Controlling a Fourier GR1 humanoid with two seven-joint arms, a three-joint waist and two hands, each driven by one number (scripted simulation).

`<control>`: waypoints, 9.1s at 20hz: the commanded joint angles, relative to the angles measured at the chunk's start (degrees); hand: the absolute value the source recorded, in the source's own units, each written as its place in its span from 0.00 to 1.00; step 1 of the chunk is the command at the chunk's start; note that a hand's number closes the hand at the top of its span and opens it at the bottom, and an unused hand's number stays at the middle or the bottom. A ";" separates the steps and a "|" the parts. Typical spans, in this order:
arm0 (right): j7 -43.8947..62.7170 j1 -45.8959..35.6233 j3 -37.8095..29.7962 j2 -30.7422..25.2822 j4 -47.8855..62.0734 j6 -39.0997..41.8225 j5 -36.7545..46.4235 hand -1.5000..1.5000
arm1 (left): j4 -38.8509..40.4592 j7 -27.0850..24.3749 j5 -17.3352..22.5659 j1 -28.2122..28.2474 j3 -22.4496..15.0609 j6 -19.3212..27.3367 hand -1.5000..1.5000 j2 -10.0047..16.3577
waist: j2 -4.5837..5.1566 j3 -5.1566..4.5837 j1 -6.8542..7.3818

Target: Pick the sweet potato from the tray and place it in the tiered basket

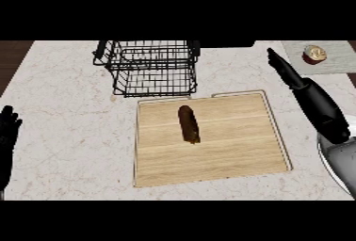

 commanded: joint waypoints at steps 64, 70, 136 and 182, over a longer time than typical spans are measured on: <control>92.56 -39.90 46.58 32.45 45.43 11.92 29.97 0.00 | 9.98 -0.42 -0.15 -15.46 -15.44 -13.59 0.50 -14.90 | -1.50 -0.54 2.69; 92.56 -37.92 46.80 32.46 45.24 9.98 30.94 0.00 | 10.34 -1.39 -0.84 -14.48 -16.30 -13.59 0.50 -16.14 | -1.63 -0.53 1.68; 26.48 -59.12 -0.24 12.43 49.99 1.09 12.33 1.00 | 5.45 0.60 -5.31 -12.07 -13.49 -15.45 0.50 -18.23 | -0.75 -0.46 2.98; 23.05 -71.94 -17.43 22.73 77.88 -26.57 6.92 0.00 | 8.43 -0.16 -7.57 -13.46 -12.97 -18.19 0.50 -19.09 | 0.07 -0.55 3.80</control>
